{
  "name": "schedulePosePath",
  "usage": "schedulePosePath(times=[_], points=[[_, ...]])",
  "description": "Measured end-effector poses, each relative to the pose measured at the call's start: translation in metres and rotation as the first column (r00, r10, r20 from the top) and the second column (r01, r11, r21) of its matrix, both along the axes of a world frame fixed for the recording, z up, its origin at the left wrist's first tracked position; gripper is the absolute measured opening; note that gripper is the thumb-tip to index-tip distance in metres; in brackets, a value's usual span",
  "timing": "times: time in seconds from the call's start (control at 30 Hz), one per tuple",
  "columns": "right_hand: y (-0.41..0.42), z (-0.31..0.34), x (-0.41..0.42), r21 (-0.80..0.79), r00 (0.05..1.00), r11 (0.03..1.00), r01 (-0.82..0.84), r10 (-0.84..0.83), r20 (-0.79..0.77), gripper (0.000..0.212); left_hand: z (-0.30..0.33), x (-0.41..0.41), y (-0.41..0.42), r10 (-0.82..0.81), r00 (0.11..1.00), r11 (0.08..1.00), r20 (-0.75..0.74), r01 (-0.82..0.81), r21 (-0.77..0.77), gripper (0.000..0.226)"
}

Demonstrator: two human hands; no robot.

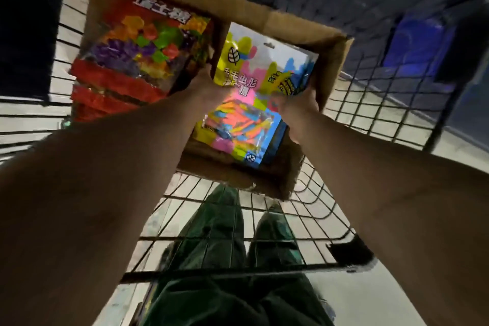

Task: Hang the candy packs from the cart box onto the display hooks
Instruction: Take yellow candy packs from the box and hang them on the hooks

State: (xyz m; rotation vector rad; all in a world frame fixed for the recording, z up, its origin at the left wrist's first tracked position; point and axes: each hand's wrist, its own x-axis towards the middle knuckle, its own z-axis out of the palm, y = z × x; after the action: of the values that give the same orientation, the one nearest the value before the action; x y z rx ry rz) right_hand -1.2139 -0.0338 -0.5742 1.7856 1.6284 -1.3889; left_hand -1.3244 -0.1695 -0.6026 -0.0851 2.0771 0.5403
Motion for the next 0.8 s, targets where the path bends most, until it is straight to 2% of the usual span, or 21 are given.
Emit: schedulePosePath(times=[0.13,0.23,0.3,0.4,0.43,0.47,0.5,0.53,0.6,0.63,0.67,0.73,0.8], points=[[0.001,-0.020,0.006,-0.121,0.975,0.977,0.175,-0.189,-0.113,0.053,-0.023,0.005,0.000,0.047,0.998,0.999,0.029,-0.047,0.013,0.096],[-0.001,-0.019,0.001,-0.112,0.972,0.973,0.200,-0.211,-0.099,0.057,-0.017,0.007,-0.008,0.108,0.993,0.993,0.056,-0.111,0.048,0.101],[-0.003,-0.011,-0.002,-0.097,0.986,0.983,0.159,-0.162,-0.033,0.056,-0.009,0.008,-0.012,0.130,0.986,0.987,0.101,-0.139,0.079,0.084],[-0.005,0.009,0.003,-0.027,0.991,0.994,0.103,-0.105,-0.077,0.048,0.007,0.012,-0.018,0.130,0.979,0.979,0.159,-0.152,0.134,0.057],[-0.005,0.016,0.005,0.002,0.993,0.996,0.084,-0.083,-0.087,0.048,0.026,0.013,-0.017,0.139,0.980,0.978,0.142,-0.159,0.138,0.049],[-0.005,0.026,0.007,0.035,0.994,0.997,0.062,-0.058,-0.092,0.050,0.015,0.011,-0.020,0.168,0.978,0.973,0.127,-0.186,0.140,0.042],[-0.005,0.038,0.008,0.057,0.993,0.997,0.048,-0.042,-0.108,0.053,0.028,0.009,-0.019,0.201,0.973,0.966,0.109,-0.216,0.143,0.043],[-0.005,0.054,0.008,0.073,0.991,0.997,0.038,-0.029,-0.130,0.059,0.044,0.006,-0.020,0.227,0.967,0.954,0.119,-0.246,0.172,0.058],[0.000,0.086,0.007,0.073,0.981,0.996,0.051,-0.036,-0.192,0.068,0.067,-0.003,-0.017,0.222,0.971,0.944,0.092,-0.238,0.228,0.107],[0.005,0.102,0.007,0.074,0.973,0.995,0.062,-0.043,-0.226,0.065,0.084,-0.009,-0.014,0.182,0.980,0.943,0.086,-0.198,0.268,0.117],[0.012,0.117,0.007,0.088,0.968,0.994,0.071,-0.047,-0.248,0.056,0.110,-0.014,-0.008,0.119,0.987,0.943,0.111,-0.147,0.299,0.110],[0.027,0.148,0.009,0.119,0.947,0.986,0.118,-0.076,-0.313,0.038,0.147,-0.023,0.008,0.078,0.993,0.930,0.084,-0.103,0.353,0.069],[0.044,0.180,0.011,0.137,0.914,0.975,0.175,-0.109,-0.390,0.029,0.201,-0.021,0.030,0.102,0.993,0.920,0.052,-0.115,0.374,0.057]])
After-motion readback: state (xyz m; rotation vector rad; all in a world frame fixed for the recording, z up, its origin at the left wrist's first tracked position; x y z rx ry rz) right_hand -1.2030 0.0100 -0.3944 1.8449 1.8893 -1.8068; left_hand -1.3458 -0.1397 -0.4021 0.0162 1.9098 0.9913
